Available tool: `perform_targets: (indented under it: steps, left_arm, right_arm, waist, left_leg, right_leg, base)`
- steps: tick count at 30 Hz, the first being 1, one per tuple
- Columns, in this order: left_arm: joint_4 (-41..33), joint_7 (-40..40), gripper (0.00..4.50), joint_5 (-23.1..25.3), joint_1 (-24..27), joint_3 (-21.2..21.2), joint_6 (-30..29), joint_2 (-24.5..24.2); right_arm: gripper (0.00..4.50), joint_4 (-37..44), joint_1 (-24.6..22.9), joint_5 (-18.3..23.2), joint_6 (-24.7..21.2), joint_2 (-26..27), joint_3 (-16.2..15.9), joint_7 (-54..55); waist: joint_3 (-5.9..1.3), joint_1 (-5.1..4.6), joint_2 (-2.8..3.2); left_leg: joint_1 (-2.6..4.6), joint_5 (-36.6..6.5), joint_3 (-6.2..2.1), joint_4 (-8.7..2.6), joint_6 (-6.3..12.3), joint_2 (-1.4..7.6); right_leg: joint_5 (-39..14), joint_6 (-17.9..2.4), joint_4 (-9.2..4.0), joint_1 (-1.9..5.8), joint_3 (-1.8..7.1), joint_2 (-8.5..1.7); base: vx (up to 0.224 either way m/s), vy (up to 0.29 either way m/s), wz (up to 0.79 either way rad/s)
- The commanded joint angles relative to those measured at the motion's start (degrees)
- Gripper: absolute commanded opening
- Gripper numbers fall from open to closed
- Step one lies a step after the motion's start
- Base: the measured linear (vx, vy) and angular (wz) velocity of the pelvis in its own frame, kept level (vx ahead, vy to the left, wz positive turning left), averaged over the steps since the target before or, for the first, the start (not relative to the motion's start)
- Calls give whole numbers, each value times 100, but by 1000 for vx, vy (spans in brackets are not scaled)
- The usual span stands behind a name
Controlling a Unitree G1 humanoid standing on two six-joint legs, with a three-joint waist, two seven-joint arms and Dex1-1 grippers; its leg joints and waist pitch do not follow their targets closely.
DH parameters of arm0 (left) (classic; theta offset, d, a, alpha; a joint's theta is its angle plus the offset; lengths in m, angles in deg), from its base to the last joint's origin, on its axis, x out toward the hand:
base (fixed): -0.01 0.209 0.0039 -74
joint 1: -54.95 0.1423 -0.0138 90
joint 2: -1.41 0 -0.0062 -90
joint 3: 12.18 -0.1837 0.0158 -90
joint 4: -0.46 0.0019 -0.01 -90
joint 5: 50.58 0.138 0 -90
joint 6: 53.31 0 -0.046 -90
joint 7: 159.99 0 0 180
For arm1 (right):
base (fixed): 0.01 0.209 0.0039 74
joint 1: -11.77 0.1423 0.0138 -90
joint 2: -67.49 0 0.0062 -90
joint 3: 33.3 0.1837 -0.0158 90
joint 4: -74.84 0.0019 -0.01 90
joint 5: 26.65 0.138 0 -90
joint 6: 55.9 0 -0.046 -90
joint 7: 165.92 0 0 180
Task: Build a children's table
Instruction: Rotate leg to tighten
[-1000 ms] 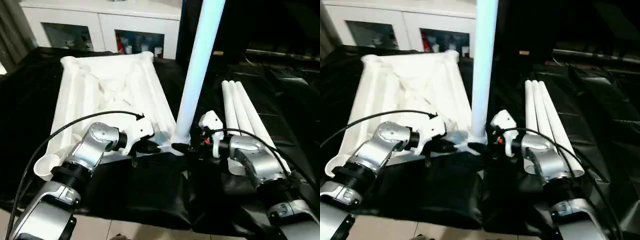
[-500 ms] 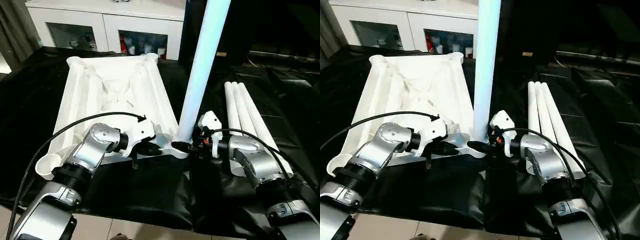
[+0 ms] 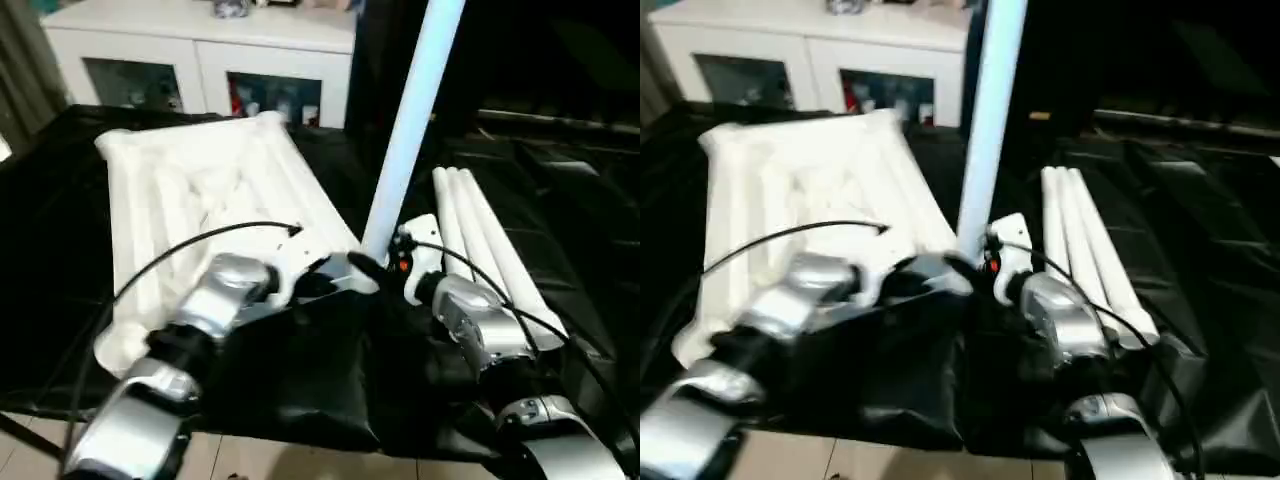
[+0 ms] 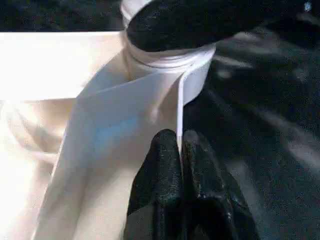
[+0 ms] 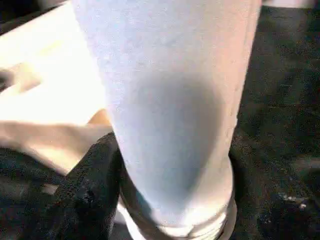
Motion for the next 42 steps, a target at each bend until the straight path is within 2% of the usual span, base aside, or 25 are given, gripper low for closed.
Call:
perform_targets:
  steps: [1,4,8,9,10,11,15,16,17,18,19,20,21,22,24,25,26,27,28,29,32,35,36,39,42]
  left_arm:
    - [199,-926,0,-36,-130,220,-229,355]
    - [285,-1465,0,37,-190,255,-344,683]
    - [260,-1543,0,145,-188,194,-334,774]
    - [264,-1530,0,173,-195,177,-310,751]
    - [283,-1523,0,194,-216,171,-297,693]
    - [294,-1495,0,211,-228,166,-275,628]
    - [286,-1382,0,231,-236,128,-175,482]
    - [231,-1237,0,242,-208,74,-70,389]
    - [231,-1237,0,242,-208,74,-70,389]
    - [188,-1117,0,243,-180,50,56,307]
    - [141,-935,0,224,-145,27,196,215]
    - [141,-935,0,224,-145,27,196,215]
    - [113,-801,0,213,-117,30,251,118]
    - [101,-666,0,205,-98,23,340,27]
    - [72,-443,0,171,-65,5,423,-85]
    - [30,-190,0,134,-27,-28,562,-194]
    - [-49,120,0,67,28,-63,717,-297]
    - [-249,652,0,-63,130,-139,779,-449]
    - [-480,1201,0,-204,242,-228,813,-604]
    - [-541,1350,0,-247,272,-262,829,-651]
    - [-667,1688,0,-309,331,-355,788,-791]
    - [-749,2020,0,-363,380,-374,825,-917]
    - [-784,2109,0,-369,401,-356,854,-967]
    - [-782,2113,0,-363,402,-341,875,-993]
    - [-718,2111,0,-320,383,-323,904,-1023]
  right_arm:
    - [269,-632,-102,-71,-278,182,77,809]
    - [269,-864,71,2,-236,410,252,1309]
    - [269,-1043,343,15,-99,554,322,1398]
    - [304,-1060,402,38,-46,582,350,1310]
    - [325,-1066,456,67,36,596,362,1158]
    - [341,-1045,489,83,93,595,358,1019]
    - [359,-1007,580,60,149,523,324,834]
    - [373,-910,582,28,115,437,252,674]
    - [384,-910,582,28,115,437,252,674]
    - [384,-769,563,33,45,336,198,457]
    - [384,-554,500,22,-10,203,100,176]
    - [384,-554,500,22,-10,203,100,176]
    - [384,-302,404,33,-91,42,8,-159]
    - [384,-77,310,39,-158,-112,-82,-471]
    - [384,155,197,15,-199,-311,-207,-846]
    - [384,344,101,3,-226,-484,-306,-1171]
    - [384,476,31,-23,-214,-632,-393,-1440]
    - [384,617,-39,-22,-185,-771,-480,-1735]
    - [384,731,-94,-16,-138,-875,-550,-1972]
    - [384,764,-108,-16,-131,-898,-564,-2036]
    - [384,920,-173,52,-147,-960,-608,-2273]
    - [384,1248,-332,166,-227,-1044,-742,-2675]
    - [384,1398,-407,191,-276,-1086,-826,-2875]
    - [384,1447,-433,180,-298,-1103,-889,-2983]
    - [358,1379,-463,110,-263,-1070,-938,-3043]
  waist:
    - [-219,-62,20]
    - [-246,-70,12]
    - [-255,-90,4]
    - [-258,-96,6]
    - [-256,-96,5]
    - [-256,-103,-23]
    - [-259,-124,-15]
    - [-262,-124,-52]
    - [-272,-116,-35]
    - [-281,-107,-38]
    - [-285,-113,-72]
    - [-298,-72,-54]
    - [-310,-64,-73]
    - [-310,-49,-63]
    - [-356,-3,-57]
    - [-363,-13,-60]
    - [-382,22,-60]
    - [-394,21,-26]
    - [-394,27,-40]
    - [-389,29,-54]
    - [-365,78,-13]
    - [-332,155,-11]
    - [-326,194,-11]
    - [-318,193,-14]
    - [-327,179,-22]
  left_leg:
    - [133,-2565,-179,-472,-213,278]
    - [64,-2410,-197,-500,-122,278]
    - [57,-2449,-176,-492,1,257]
    - [25,-2387,-179,-502,23,256]
    - [31,-2386,-176,-501,26,260]
    - [36,-2417,-174,-496,42,259]
    - [-5,-2276,-180,-510,90,264]
    - [-19,-2228,-184,-512,105,265]
    - [-37,-2122,-181,-515,127,270]
    - [-48,-1987,-177,-515,153,274]
    - [-67,-1901,-165,-510,185,272]
    - [-46,-1733,-149,-497,229,280]
    - [-45,-1548,-126,-479,286,282]
    - [-59,-1460,-122,-475,314,287]
    - [-98,-941,-108,-427,477,292]
    - [-108,-842,-104,-418,526,291]
    - [-97,-609,-90,-383,653,285]
    - [-104,-399,-88,-363,761,286]
    - [-99,-348,-80,-353,821,282]
    - [-105,-287,-69,-350,903,287]
    - [-52,-429,-45,-366,841,323]
    - [-33,-745,-48,-407,613,360]
    - [-3,-905,-35,-419,514,360]
    - [-8,-1154,-43,-447,292,356]
    - [-15,-1119,-33,-441,194,349]
  right_leg:
    - [-3327,-633,-620,41,259,-411]
    - [-3089,-618,-626,110,237,-412]
    - [-2931,-667,-618,82,259,-409]
    - [-2906,-657,-618,108,257,-406]
    - [-2892,-657,-621,95,263,-407]
    - [-2913,-659,-621,86,260,-412]
    - [-2882,-693,-608,116,265,-424]
    - [-2866,-689,-609,131,258,-424]
    - [-2750,-710,-583,148,268,-423]
    - [-2572,-756,-566,160,278,-429]
    - [-2480,-786,-553,168,283,-425]
    - [-2253,-857,-529,161,297,-428]
    - [-1946,-960,-496,170,307,-413]
    - [-1812,-1010,-472,176,311,-421]
    - [-1011,-1163,-363,224,309,-406]
    - [-835,-1226,-333,219,306,-396]
    - [-456,-1338,-296,233,303,-401]
    - [-33,-1485,-231,235,303,-394]
    - [95,-1536,-224,234,299,-391]
    - [219,-1624,-204,240,305,-403]
    - [-27,-1694,-225,196,308,-389]
    - [-439,-1578,-250,194,314,-382]
    - [-642,-1518,-281,175,326,-392]
    - [-1049,-1370,-318,183,332,-407]
    - [-1039,-1305,-312,178,336,-406]
  base:
    - [0,0,0]
    - [0,0,0]
    - [0,0,0]
    - [0,0,0]
    - [0,0,0]
    - [0,0,0]
    - [0,0,0]
    - [0,0,0]
    - [0,0,0]
    - [0,0,0]
    - [0,0,0]
    - [0,0,0]
    - [0,0,0]
    - [0,0,0]
    - [0,0,0]
    - [0,0,0]
    - [56,-4,0]
    - [56,-2,0]
    - [56,-2,0]
    - [0,0,0]
    - [0,0,0]
    - [0,0,0]
    - [0,0,0]
    - [0,0,0]
    - [0,0,0]
